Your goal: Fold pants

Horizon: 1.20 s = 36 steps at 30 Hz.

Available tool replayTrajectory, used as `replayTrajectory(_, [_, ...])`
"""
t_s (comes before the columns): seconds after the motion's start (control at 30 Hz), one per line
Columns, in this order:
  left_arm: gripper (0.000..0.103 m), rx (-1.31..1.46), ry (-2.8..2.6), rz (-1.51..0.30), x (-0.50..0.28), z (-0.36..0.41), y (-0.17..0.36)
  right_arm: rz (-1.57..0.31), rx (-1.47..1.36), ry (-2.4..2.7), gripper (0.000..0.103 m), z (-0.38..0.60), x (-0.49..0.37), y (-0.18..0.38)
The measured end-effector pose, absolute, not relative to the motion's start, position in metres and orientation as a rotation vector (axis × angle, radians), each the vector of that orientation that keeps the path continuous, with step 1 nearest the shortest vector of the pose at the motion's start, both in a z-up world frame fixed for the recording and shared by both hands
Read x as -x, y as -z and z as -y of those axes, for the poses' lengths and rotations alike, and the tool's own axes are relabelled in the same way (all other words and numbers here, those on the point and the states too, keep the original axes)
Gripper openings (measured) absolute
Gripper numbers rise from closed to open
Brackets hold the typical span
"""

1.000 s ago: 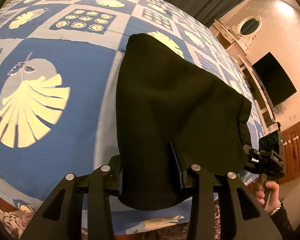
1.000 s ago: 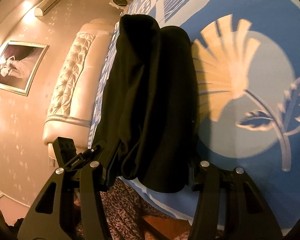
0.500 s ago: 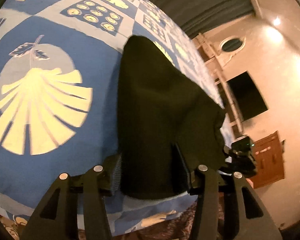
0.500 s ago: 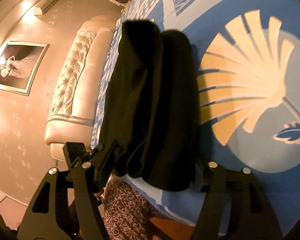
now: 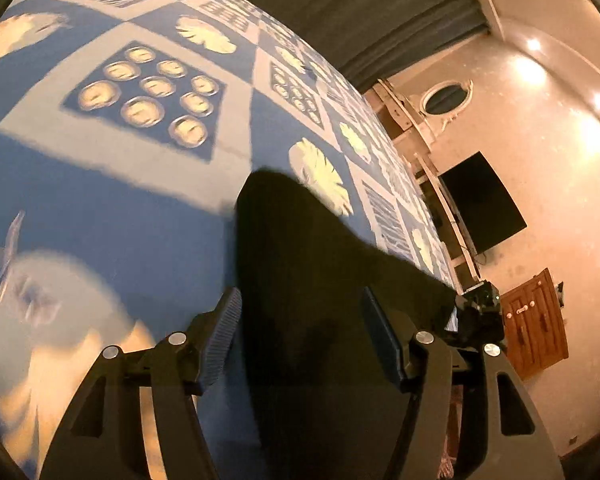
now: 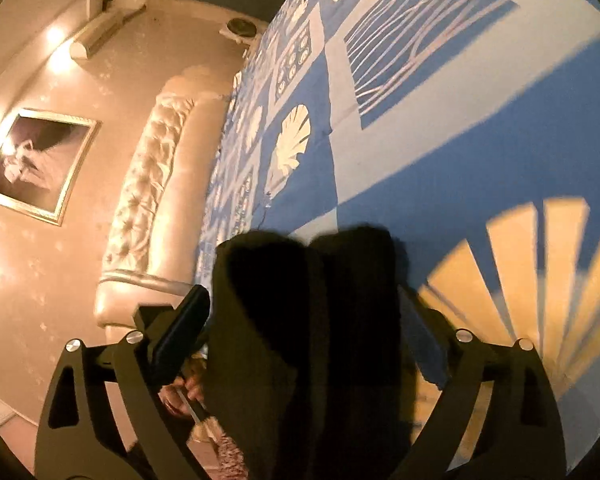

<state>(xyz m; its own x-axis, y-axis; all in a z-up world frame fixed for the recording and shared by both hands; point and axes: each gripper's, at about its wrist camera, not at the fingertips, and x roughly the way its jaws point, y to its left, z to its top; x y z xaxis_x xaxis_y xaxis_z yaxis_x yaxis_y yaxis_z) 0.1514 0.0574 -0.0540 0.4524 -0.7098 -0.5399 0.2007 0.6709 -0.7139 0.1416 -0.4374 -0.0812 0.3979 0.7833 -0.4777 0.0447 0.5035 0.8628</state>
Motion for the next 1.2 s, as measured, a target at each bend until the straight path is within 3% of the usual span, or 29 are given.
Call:
replayTrajectory(0.27, [0.062, 0.703, 0.617, -0.959, -0.2, -0.048, 0.067, -1.077, -0.943, -0.605, 0.092, 0.428, -0.165, 0.084])
replayTrajectory(0.33, [0.062, 0.704, 0.616, -0.961, -0.203, -0.048, 0.07, -1.083, -0.914, -0.602, 0.079, 0.425, -0.164, 0.085])
replayTrajectory(0.37, [0.061, 0.702, 0.615, -0.961, -0.203, -0.048, 0.072, -1.1, -0.901, -0.596, 0.057, 0.424, -0.164, 0.088])
replayTrajectory(0.43, [0.041, 0.673, 0.58, -0.963, -0.201, -0.05, 0.073, -1.112, -0.931, -0.591, 0.05, 0.425, -0.165, 0.095])
replayTrajectory(0.5, [0.033, 0.657, 0.561, -0.967, -0.199, -0.053, 0.077, -1.102, -0.921, -0.6, 0.045, 0.424, -0.164, 0.095])
replayTrajectory(0.7, [0.026, 0.572, 0.508, -0.942, -0.203, -0.05, 0.071, -1.067, -0.916, -0.605, 0.039, 0.42, -0.172, 0.091])
replayTrajectory(1.2, [0.025, 0.579, 0.45, -0.924, -0.229, -0.052, 0.069, -1.034, -0.935, -0.603, 0.039, 0.417, -0.205, 0.099])
